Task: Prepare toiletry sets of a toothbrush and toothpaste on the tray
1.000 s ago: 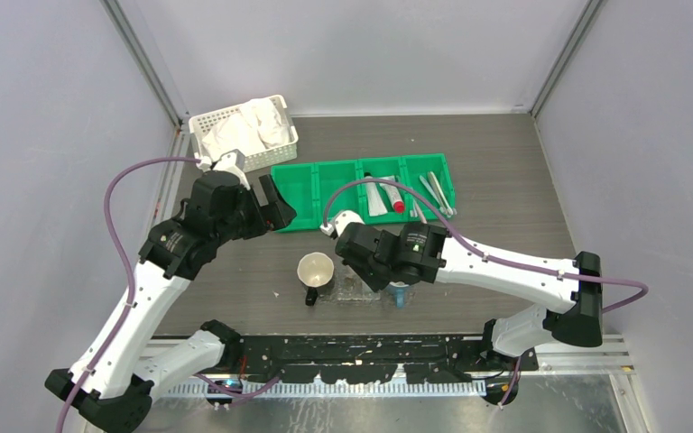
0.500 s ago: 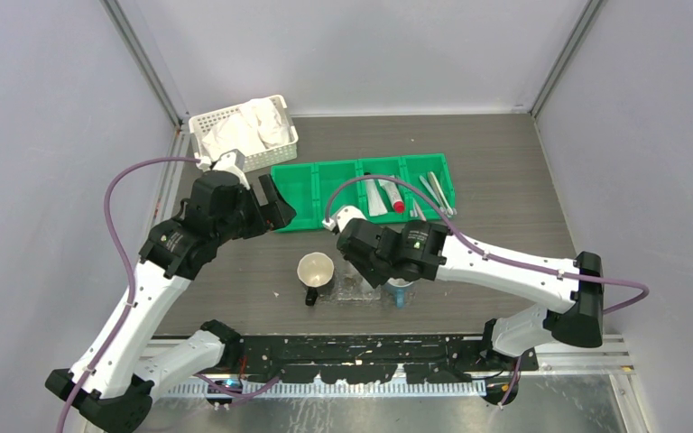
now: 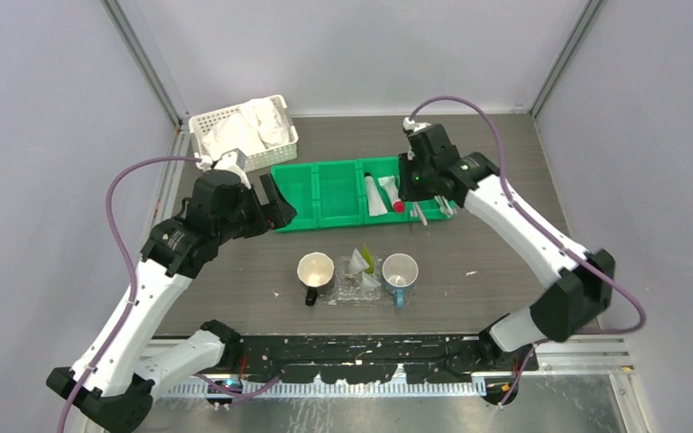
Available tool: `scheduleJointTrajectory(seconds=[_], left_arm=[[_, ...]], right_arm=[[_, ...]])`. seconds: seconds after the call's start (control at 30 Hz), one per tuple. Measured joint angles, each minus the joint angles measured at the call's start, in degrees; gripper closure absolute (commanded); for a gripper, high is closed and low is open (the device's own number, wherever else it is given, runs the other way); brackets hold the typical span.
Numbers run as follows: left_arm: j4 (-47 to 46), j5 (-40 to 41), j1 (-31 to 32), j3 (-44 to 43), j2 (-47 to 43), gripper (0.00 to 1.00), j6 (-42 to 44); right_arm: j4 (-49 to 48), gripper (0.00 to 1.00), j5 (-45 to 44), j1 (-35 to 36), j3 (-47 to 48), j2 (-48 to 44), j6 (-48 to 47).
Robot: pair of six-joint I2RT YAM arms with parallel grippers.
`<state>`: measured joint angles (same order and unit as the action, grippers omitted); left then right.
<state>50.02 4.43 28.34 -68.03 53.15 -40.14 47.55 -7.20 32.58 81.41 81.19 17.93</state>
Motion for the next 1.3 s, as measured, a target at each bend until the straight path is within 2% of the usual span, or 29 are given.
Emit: scheduleJointTrajectory(seconds=[0.17, 0.37, 0.47, 0.67, 1.0, 1.3], left_arm=[[0.0, 0.0, -0.6, 0.0, 0.4, 0.12, 0.3], [0.0, 0.0, -1.0, 0.0, 0.8, 0.12, 0.7], [-0.1, 0.0, -1.2, 0.3, 1.2, 0.12, 1.1], [-0.5, -0.7, -1.6, 1.7, 1.9, 0.12, 1.5], [-1.6, -1.7, -2.4, 3.1, 2.1, 0.13, 1.6], [-3.0, -2.8, -2.5, 4.0, 2.1, 0.13, 1.5]], right_arm=[[-9.2, 0.63, 10.5, -2.8, -3.3, 9.7, 4.3], [-22.8, 0.63, 18.8, -4.9, -13.9, 11.8, 15.3], [-29.7, 0.63, 18.9, -5.0, -17.2, 11.8, 20.3], [-36.1, 0.65, 18.0, -5.0, -18.8, 12.1, 26.5], [-36.5, 0.64, 11.4, -5.0, -24.0, 11.3, 30.9], [-38.2, 0.63, 9.1, -5.0, -27.4, 8.9, 34.5]])
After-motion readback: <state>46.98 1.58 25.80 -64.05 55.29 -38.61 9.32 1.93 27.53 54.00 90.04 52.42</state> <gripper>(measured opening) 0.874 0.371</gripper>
